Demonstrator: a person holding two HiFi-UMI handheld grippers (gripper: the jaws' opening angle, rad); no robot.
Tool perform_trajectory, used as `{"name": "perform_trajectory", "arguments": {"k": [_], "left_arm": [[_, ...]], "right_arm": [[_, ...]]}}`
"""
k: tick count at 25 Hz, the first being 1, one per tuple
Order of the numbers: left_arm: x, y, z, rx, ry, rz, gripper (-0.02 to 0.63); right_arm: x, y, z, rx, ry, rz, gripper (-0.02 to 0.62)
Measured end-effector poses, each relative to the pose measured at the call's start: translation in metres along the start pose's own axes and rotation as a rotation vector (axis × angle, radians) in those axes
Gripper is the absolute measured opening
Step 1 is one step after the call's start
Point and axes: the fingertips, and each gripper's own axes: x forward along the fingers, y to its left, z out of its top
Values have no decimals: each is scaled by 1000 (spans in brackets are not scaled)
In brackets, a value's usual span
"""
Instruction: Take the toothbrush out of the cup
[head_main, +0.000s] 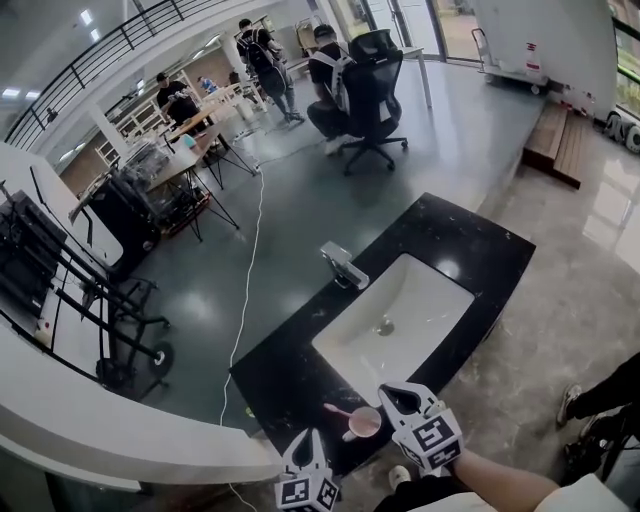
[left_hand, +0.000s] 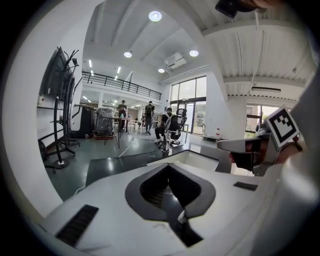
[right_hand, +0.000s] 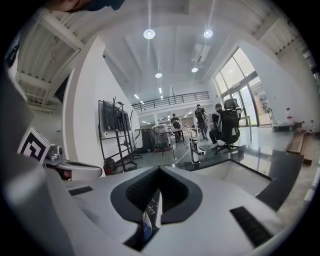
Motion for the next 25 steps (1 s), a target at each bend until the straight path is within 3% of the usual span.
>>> {"name": "perform_trajectory", "arguments": {"k": [5, 8, 11, 23, 25], "left_arm": [[20, -15, -14, -178, 63, -111, 59], [30, -27, -23, -238, 99, -174, 76], [41, -37, -30, -278, 130, -208, 114], [68, -47, -38, -386, 169, -273, 115], [67, -50, -38, -396, 171, -292, 57]], "right_arm": [[9, -7, 0, -5, 4, -1, -8], [10, -11, 0, -8, 12, -3, -8], [10, -18, 0, -12, 16, -15, -8], [-1, -48, 1, -26, 31, -104, -8], [-2, -50, 1, -25, 34, -112, -8]]}}
